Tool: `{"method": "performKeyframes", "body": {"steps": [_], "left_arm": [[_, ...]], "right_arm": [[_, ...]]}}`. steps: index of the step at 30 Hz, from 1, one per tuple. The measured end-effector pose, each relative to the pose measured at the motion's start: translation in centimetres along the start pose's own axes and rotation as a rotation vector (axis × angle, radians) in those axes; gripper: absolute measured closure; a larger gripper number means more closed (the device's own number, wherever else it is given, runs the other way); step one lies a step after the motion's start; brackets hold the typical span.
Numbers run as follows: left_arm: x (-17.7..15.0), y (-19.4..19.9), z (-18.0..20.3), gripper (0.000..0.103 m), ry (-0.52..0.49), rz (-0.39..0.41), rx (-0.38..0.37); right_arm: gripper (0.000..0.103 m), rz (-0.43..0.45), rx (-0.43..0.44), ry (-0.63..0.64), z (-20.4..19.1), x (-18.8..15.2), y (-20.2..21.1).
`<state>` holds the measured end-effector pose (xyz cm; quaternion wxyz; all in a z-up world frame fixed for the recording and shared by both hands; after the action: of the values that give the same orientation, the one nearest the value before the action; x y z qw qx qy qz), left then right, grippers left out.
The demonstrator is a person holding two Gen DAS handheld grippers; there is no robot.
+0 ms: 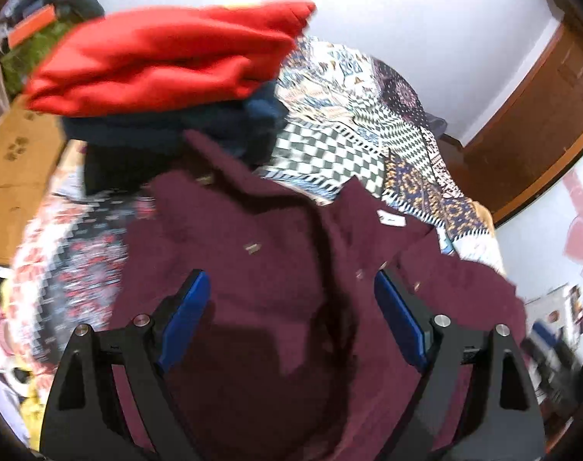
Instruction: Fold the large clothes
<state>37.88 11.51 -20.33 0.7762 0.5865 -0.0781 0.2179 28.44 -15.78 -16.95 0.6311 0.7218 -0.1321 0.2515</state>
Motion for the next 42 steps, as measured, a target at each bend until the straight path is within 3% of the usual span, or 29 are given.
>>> {"method": "performKeyframes", "body": {"steps": [4, 6, 8, 9, 11, 15, 19, 24, 28, 36, 39, 42], "left_arm": [[2.2, -4.5, 1.4, 0.018, 0.034, -0.067, 0.001], [2.9, -6.5, 1.6, 0.037, 0.04, -0.087, 0.04], [3.1, -7.7, 1.6, 0.067, 0.037, -0.098, 0.082], [3.2, -7.9, 1.5, 0.073, 0.032, -0.094, 0.094], [3.3, -7.9, 2.0, 0.096, -0.001, -0.085, 0.093], [3.1, -5.0, 4.4, 0.097, -0.094, -0.016, 0.093], [2.5, 0.2, 10.0, 0.097, -0.231, 0.084, -0.009], [-0.1, 3.7, 17.8, 0.097, -0.397, 0.132, -0.145], [-4.3, 2.1, 22.9, 0.097, -0.517, 0.051, -0.204], [-12.5, -4.3, 25.3, 0.095, -0.613, -0.199, -0.227], [-14.3, -4.3, 24.8, 0.087, -0.653, -0.217, -0.188], [-14.2, -2.2, 23.5, 0.058, -0.669, -0.148, -0.141]], "right_arm": [[0.038, -0.013, -0.035, -0.046, 2.5, -0.7, -0.4], [0.038, -0.022, -0.043, -0.063, 3.4, -1.0, -0.7], [0.038, -0.029, -0.047, -0.079, 4.1, -1.3, -0.8], [0.038, -0.032, -0.05, -0.084, 4.4, -1.5, -0.8], [0.038, -0.033, -0.055, -0.097, 5.0, -1.7, -0.8], [0.038, -0.028, -0.053, -0.12, 5.9, -1.9, -0.5], [0.038, -0.012, -0.045, -0.134, 6.1, -1.7, 0.1], [0.038, 0.012, -0.037, -0.131, 5.8, -1.7, 1.4], [0.038, 0.031, -0.049, -0.118, 5.7, -2.0, 2.6], [0.038, 0.011, -0.027, -0.154, 6.8, -3.6, 3.7], [0.038, -0.008, 0.014, -0.174, 6.9, -4.2, 3.5], [0.038, -0.019, 0.074, -0.19, 6.4, -3.8, 3.2]]}}
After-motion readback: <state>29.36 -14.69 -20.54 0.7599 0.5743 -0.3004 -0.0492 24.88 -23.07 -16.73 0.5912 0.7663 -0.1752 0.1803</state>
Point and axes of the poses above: each gripper's, at about its wrist camera, not at the fingertips, and y roughly against the way its jaws point, z to its right, x to its top, the point moved 7 cm from there along -y, roughly the way its jaws point, and after that the axes turned 7 degrees about -z, right-handed, at the moved point
